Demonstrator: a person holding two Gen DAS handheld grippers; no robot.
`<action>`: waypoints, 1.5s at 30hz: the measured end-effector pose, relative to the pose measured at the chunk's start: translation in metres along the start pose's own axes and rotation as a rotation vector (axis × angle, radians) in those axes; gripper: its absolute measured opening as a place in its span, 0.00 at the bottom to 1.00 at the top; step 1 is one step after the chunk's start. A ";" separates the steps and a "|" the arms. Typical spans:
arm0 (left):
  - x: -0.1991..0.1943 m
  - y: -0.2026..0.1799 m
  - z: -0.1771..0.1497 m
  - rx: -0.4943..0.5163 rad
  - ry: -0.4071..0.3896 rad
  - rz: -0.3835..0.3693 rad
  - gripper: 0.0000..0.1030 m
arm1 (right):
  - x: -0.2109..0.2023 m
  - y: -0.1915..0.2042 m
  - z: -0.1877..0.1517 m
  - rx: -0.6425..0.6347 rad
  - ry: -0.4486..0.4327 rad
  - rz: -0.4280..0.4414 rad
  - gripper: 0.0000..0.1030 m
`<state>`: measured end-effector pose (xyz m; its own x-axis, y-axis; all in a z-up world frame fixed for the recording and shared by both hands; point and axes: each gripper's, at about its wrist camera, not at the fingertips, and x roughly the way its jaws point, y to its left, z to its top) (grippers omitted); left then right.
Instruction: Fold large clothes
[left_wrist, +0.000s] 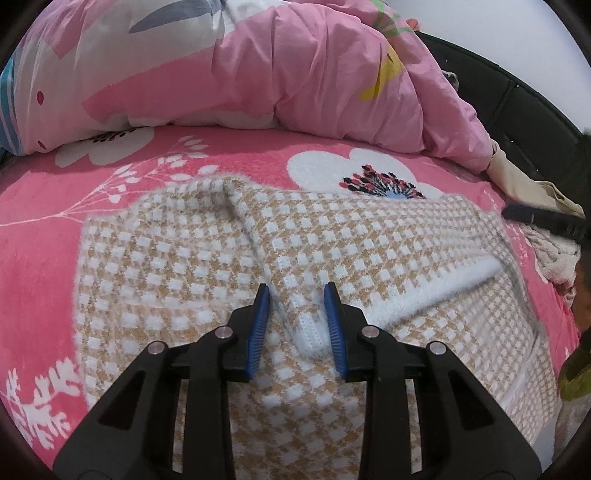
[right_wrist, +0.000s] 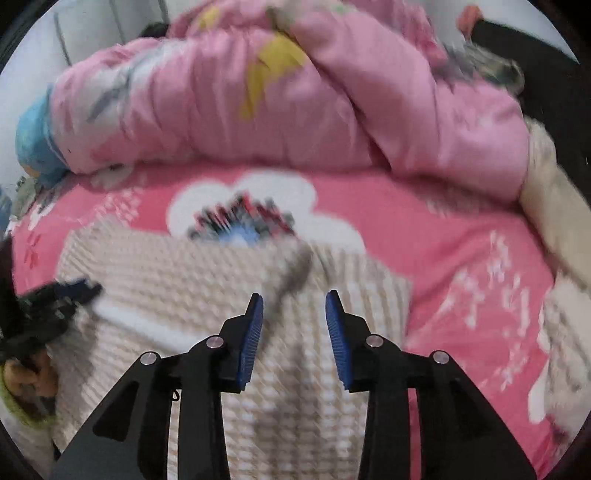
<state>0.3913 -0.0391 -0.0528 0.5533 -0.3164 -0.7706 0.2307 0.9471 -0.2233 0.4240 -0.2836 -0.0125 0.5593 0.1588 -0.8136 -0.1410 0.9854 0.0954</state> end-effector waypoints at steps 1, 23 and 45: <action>0.000 0.001 0.000 0.000 -0.005 0.002 0.29 | 0.006 0.008 0.006 -0.011 0.001 0.025 0.34; -0.006 0.016 -0.010 -0.064 -0.078 -0.107 0.29 | 0.090 0.122 0.018 -0.122 0.156 0.320 0.19; 0.042 0.000 0.047 -0.081 0.093 -0.137 0.30 | 0.057 0.019 -0.019 -0.055 0.095 0.171 0.36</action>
<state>0.4521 -0.0553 -0.0573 0.4440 -0.4403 -0.7804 0.2316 0.8977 -0.3748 0.4378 -0.2569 -0.0682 0.4438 0.3144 -0.8391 -0.2731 0.9393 0.2075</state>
